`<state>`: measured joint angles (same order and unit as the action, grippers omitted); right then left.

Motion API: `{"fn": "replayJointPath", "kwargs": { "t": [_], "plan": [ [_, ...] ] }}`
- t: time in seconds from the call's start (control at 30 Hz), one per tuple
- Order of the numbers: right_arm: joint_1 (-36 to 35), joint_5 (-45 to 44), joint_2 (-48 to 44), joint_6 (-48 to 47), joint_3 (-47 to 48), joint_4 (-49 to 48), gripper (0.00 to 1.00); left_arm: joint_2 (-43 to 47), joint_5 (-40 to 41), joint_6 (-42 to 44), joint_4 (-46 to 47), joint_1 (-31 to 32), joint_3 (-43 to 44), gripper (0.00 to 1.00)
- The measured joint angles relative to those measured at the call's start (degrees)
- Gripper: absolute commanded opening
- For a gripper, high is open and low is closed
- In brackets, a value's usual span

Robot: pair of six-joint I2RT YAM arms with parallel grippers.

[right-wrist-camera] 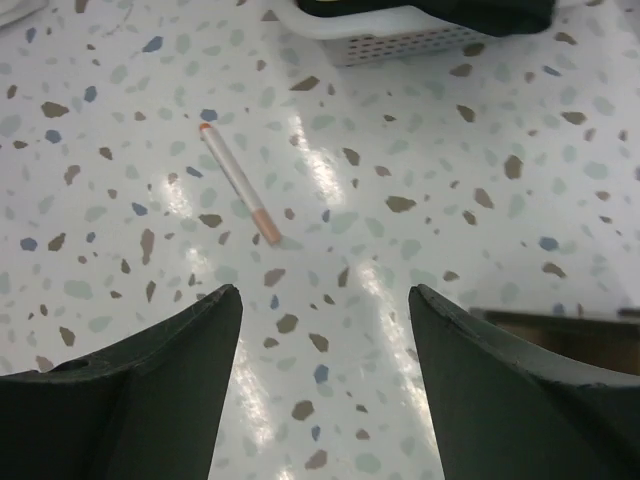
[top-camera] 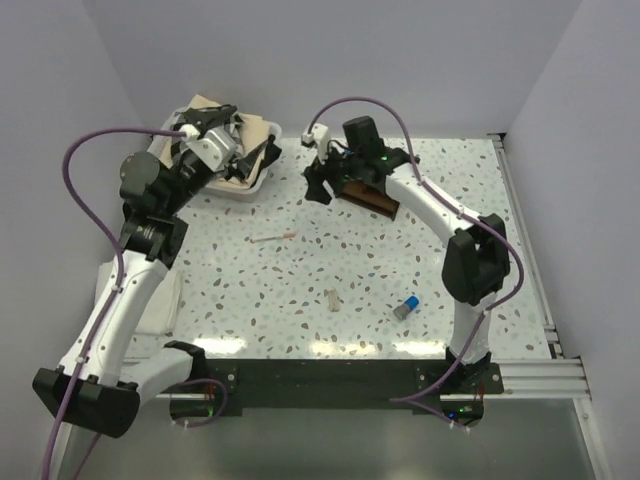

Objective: Sort the stationery into containers
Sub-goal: Pick up the pen from the center of the board.

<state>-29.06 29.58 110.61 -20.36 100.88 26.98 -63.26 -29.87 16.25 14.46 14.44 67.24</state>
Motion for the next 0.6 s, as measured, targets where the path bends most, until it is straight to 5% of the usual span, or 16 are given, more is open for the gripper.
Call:
{"fn": "replayJointPath", "kwargs": {
  "t": [0.33,0.6],
  "plan": [
    [2.27,-7.61,2.03,14.4,0.68,-6.38,0.76,-2.97,3.5,21.97,-38.21,11.85,-9.55,0.76],
    [13.09,-12.09,-2.71,21.97,-0.09,-9.16,0.77,-22.58,0.59,27.71,-46.56,11.96,-0.98,0.68]
  ]
}}
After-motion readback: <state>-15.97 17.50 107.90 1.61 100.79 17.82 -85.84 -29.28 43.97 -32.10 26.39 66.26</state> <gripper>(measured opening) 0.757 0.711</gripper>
